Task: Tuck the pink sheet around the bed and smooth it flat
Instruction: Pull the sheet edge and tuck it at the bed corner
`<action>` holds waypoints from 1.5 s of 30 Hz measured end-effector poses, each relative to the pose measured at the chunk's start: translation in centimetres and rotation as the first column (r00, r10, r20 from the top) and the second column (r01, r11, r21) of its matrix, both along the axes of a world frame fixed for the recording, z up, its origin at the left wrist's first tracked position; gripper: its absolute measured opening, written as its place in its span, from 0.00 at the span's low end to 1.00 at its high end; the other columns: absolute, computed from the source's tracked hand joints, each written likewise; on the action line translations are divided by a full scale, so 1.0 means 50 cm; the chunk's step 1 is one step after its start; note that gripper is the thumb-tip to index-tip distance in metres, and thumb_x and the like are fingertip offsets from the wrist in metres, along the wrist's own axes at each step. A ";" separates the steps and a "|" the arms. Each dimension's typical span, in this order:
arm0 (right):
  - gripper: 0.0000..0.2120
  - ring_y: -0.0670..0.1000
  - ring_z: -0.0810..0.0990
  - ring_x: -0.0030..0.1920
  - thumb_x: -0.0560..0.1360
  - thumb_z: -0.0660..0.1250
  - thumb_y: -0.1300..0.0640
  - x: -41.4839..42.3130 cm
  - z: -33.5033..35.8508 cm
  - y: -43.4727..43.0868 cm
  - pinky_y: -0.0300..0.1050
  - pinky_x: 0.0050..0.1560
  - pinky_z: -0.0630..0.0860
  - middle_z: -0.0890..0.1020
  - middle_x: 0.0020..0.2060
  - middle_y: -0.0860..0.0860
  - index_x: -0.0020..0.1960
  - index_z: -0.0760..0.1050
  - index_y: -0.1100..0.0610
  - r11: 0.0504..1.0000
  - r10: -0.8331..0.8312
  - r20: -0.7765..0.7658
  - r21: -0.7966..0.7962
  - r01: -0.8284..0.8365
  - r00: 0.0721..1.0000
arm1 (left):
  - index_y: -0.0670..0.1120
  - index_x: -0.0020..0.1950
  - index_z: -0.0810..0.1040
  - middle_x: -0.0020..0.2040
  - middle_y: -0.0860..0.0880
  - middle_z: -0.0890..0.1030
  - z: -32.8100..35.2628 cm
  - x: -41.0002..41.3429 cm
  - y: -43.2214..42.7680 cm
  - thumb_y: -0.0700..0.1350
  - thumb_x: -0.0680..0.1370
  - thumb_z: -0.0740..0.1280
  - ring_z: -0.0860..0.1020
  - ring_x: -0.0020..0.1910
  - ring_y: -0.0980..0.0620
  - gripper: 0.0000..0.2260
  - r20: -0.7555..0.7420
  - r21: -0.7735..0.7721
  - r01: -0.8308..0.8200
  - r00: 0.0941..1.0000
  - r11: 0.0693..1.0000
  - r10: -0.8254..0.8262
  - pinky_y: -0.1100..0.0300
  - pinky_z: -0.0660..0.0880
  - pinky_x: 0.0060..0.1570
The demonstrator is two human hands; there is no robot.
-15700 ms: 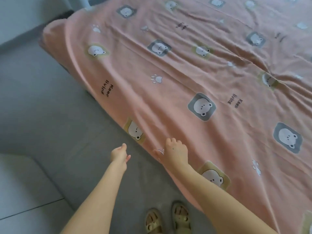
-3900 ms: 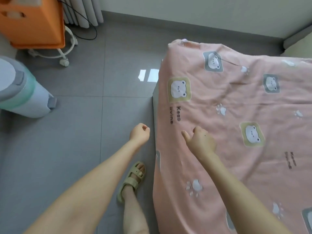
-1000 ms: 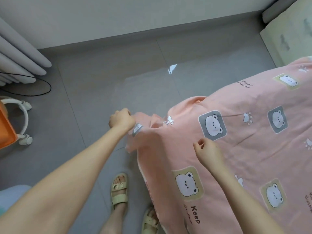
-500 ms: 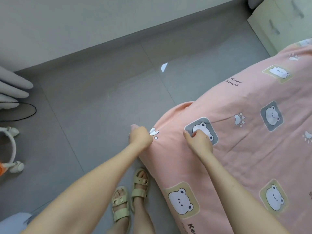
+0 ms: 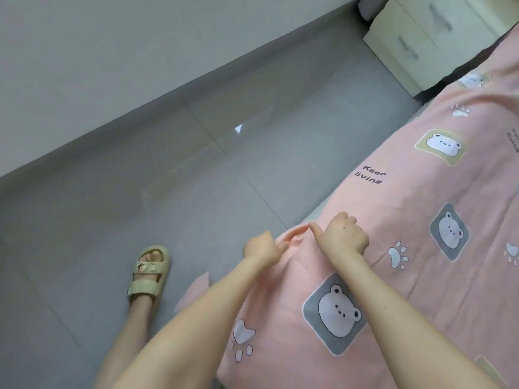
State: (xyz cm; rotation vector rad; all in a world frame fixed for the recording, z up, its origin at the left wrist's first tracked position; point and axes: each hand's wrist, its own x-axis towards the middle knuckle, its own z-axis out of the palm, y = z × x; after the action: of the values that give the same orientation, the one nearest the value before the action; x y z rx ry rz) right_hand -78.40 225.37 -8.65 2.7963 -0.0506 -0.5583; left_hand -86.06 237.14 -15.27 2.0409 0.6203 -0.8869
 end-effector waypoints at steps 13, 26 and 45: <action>0.22 0.55 0.77 0.58 0.79 0.54 0.44 0.059 -0.047 0.085 0.47 0.49 0.76 0.77 0.58 0.55 0.62 0.71 0.60 0.949 -0.259 -0.190 -0.232 0.213 0.947 | 0.43 0.30 0.67 0.35 0.42 0.78 0.037 0.142 0.175 0.43 0.73 0.63 0.74 0.41 0.41 0.12 0.259 -0.034 0.203 0.947 0.979 -0.188 0.56 0.65 0.36; 0.18 0.55 0.63 0.32 0.74 0.60 0.61 0.204 0.098 0.081 0.44 0.29 0.58 0.63 0.26 0.52 0.28 0.57 0.55 0.634 -0.665 -0.006 0.525 0.568 0.747 | 0.45 0.35 0.70 0.32 0.46 0.73 0.263 0.238 0.266 0.51 0.75 0.62 0.72 0.38 0.46 0.13 0.536 -0.039 0.893 0.398 0.449 -0.744 0.55 0.70 0.39; 0.22 0.58 0.78 0.53 0.78 0.56 0.42 0.477 0.162 -0.141 0.45 0.42 0.68 0.80 0.53 0.55 0.58 0.72 0.59 0.760 -0.626 -0.040 0.197 0.620 0.779 | 0.43 0.59 0.74 0.57 0.45 0.79 0.170 0.768 0.015 0.48 0.78 0.59 0.76 0.56 0.44 0.13 0.158 0.018 0.477 0.866 0.879 -0.474 0.59 0.70 0.50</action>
State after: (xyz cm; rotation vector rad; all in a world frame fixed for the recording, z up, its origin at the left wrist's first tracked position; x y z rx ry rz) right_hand -54.53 218.32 -0.55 2.9433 -1.0266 -0.6954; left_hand -47.66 237.88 -6.78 2.2589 0.0065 -0.9859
